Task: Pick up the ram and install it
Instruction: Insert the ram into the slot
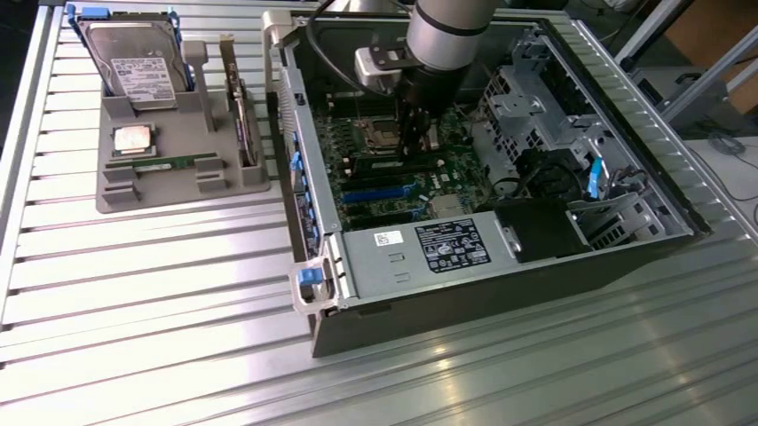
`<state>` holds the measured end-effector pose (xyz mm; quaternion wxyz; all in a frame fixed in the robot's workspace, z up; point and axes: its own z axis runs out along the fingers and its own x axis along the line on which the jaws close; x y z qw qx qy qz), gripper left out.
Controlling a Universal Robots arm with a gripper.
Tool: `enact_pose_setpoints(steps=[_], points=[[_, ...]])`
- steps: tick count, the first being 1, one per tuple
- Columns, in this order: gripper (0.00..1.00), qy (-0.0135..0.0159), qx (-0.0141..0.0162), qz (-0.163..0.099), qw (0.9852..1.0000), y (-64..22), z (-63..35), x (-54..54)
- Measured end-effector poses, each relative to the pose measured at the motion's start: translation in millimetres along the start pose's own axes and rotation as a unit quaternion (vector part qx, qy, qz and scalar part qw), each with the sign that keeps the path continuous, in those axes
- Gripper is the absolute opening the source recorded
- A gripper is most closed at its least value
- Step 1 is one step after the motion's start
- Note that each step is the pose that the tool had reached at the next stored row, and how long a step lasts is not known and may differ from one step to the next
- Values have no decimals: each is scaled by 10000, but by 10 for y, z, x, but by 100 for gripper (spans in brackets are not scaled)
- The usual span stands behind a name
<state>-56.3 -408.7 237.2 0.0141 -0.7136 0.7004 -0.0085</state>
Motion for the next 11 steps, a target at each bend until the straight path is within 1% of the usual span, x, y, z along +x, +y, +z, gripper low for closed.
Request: enact_pose_setpoints(steps=[3, 7, 11], points=[[13, -3, 0, 0, 10000, -1, -7, 0], [13, -27, -1, 1, 10000, -15, -5, 2], [13, -30, -2, 1, 10000, -15, 12, 4]])
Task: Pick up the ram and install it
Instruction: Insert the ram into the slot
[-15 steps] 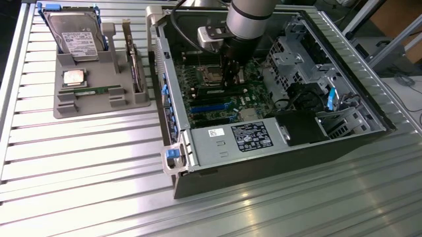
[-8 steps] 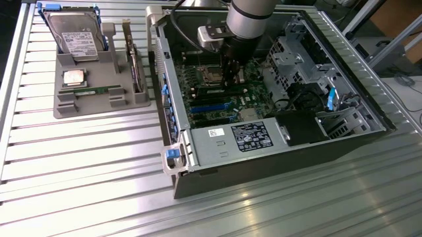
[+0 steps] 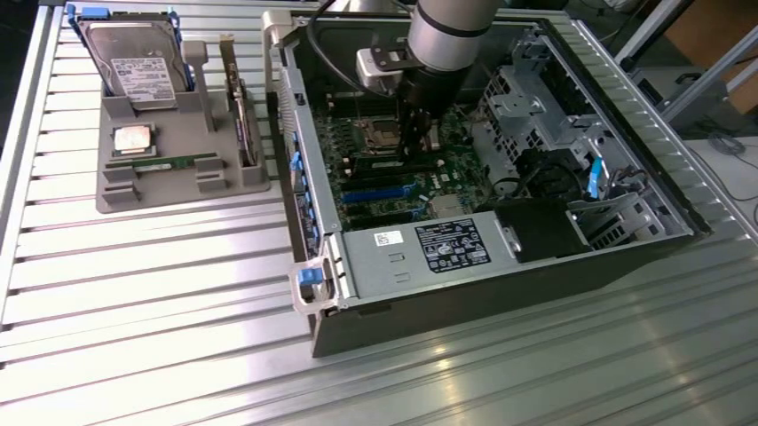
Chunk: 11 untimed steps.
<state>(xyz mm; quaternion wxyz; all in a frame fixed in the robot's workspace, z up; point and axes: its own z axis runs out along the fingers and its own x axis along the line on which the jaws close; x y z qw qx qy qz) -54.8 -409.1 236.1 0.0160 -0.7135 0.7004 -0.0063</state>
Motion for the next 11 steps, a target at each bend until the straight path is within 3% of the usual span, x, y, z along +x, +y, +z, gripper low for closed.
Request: enact_pose_setpoints(steps=[11], points=[[13, -15, -3, 1, 10000, 1, 15, 0]])
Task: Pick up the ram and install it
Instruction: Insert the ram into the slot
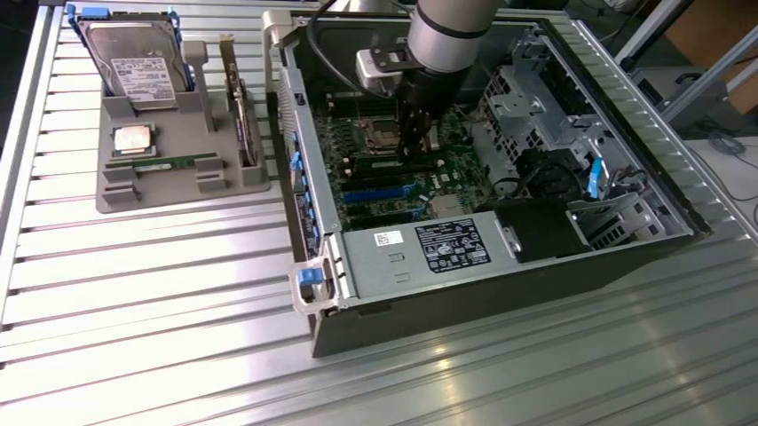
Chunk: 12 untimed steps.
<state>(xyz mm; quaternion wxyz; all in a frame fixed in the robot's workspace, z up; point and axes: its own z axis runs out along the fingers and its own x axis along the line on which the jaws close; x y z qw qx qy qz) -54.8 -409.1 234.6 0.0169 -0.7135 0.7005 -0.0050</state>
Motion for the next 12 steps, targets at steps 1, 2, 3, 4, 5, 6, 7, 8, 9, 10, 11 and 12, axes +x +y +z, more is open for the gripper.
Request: enact_pose_setpoints(steps=[1, 2, 3, 4, 5, 6, 7, 8, 9, 10, 11, 12], points=[[13, -2, -1, 0, 10000, 0, 5, 0], [13, -4, -1, 0, 10000, 0, 8, 0], [13, -6, -1, 0, 10000, 0, 10, 0], [13, -7, -1, 0, 10000, 0, 10, 0], [13, -8, -1, 0, 10000, 0, 10, 0], [15, -10, 0, 0, 10000, -1, 11, 0], [20, -10, -1, 0, 10000, 0, 10, 1], [27, -11, -1, 0, 10000, 0, 10, 1], [27, -10, -1, 0, 10000, 0, 0, 1], [27, -12, 0, 0, 10000, -4, -84, -3], [27, -11, 0, 0, 10000, -5, -145, -8], [27, -4, -1, 0, 10000, -6, -183, -14]])
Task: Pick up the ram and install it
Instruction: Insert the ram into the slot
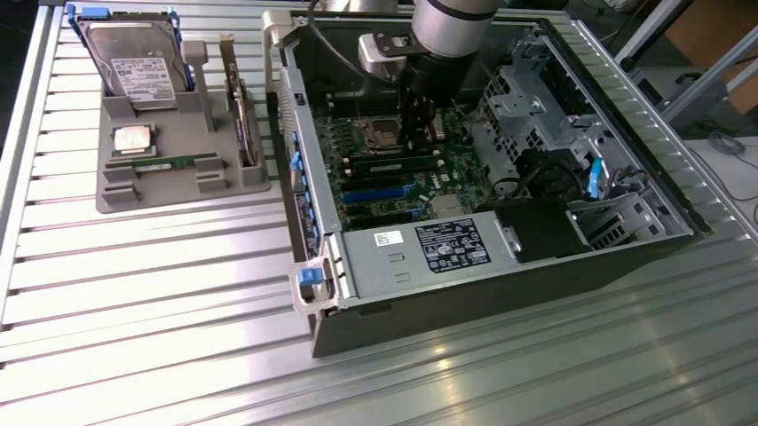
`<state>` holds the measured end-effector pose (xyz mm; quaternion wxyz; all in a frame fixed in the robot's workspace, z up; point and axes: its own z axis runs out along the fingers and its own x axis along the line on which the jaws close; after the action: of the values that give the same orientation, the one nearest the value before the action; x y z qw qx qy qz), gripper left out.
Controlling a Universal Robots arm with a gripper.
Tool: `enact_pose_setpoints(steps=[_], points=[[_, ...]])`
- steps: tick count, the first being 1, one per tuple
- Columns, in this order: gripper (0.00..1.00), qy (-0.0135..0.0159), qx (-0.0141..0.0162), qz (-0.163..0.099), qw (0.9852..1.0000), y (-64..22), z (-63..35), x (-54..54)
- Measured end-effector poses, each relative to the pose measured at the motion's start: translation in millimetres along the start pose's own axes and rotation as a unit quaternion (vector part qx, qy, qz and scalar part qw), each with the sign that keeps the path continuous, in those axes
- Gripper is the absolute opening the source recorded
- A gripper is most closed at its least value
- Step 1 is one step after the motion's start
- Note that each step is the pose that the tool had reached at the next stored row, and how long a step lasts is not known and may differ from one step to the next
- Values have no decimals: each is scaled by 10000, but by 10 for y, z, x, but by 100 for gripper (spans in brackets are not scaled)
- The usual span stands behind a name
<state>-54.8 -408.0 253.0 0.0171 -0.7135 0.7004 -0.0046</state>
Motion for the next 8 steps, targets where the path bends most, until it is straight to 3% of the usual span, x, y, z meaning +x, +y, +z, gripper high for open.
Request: enact_pose_setpoints(steps=[1, 3, 4, 6, 7, 8], points=[[25, 11, 0, 0, 10000, -1, -18, -16], [12, 21, 0, -1, 10000, -8, -21, -28], [11, 22, -13, 0, 10000, -54, -20, -27], [11, 21, -43, 1, 10000, -147, -17, -25], [11, 21, -65, 1, 10000, -228, -15, -24], [11, 20, -101, 1, 9999, -374, -10, -21]])
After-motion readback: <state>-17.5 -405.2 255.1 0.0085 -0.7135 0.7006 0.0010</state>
